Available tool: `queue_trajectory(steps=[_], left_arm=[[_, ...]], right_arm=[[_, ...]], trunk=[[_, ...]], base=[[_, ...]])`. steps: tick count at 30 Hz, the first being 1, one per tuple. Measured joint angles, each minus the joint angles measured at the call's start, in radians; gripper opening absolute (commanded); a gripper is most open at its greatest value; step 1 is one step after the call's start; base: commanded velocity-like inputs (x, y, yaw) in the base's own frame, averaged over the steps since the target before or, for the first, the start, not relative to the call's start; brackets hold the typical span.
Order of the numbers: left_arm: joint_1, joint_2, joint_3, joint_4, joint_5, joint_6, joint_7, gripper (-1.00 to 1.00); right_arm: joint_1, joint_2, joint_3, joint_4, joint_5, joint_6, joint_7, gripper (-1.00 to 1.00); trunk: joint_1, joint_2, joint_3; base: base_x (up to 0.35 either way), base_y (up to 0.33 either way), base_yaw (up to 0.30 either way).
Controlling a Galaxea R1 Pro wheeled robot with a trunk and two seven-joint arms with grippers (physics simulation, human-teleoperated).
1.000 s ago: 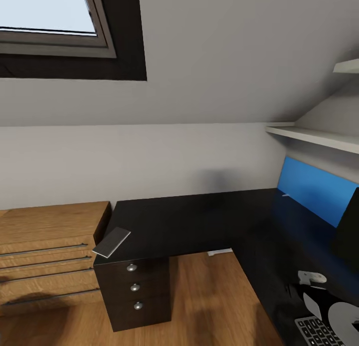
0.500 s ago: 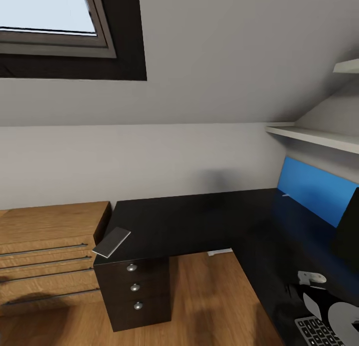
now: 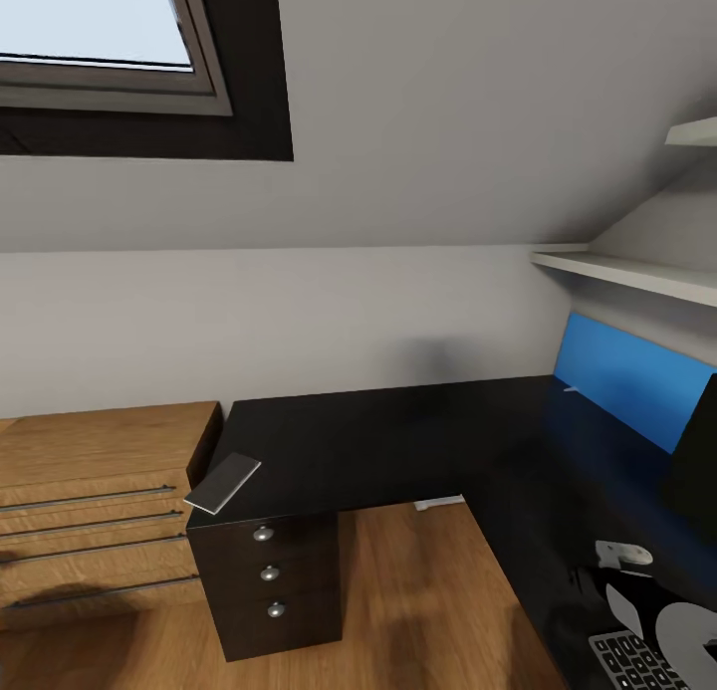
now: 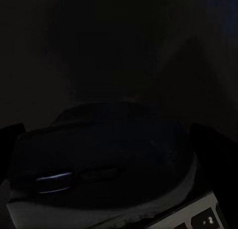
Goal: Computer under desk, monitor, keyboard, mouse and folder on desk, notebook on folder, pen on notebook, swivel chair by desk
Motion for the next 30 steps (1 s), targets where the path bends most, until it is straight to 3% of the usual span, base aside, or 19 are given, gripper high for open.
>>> queue_trajectory(steps=[11,12,30], left_arm=[[0.000,0.000,0.000,0.000,0.000,0.000,0.000,1.00],[0.000,0.000,0.000,0.000,0.000,0.000,0.000,1.00],[0.000,0.000,0.000,0.000,0.000,0.000,-0.002,1.00]], right_arm=[[0.000,0.000,0.001,0.000,0.001,0.017,0.000,-1.00],[0.000,0.000,0.001,0.000,0.001,0.018,0.000,1.00],[0.000,-0.002,-0.001,-0.002,-0.005,0.009,0.004,1.00]], trunk=[[0.000,0.000,0.000],[0.000,0.000,0.000],[0.000,0.000,0.000]], base=[[0.000,0.000,0.000],[0.000,0.000,0.000],[0.000,0.000,0.000]])
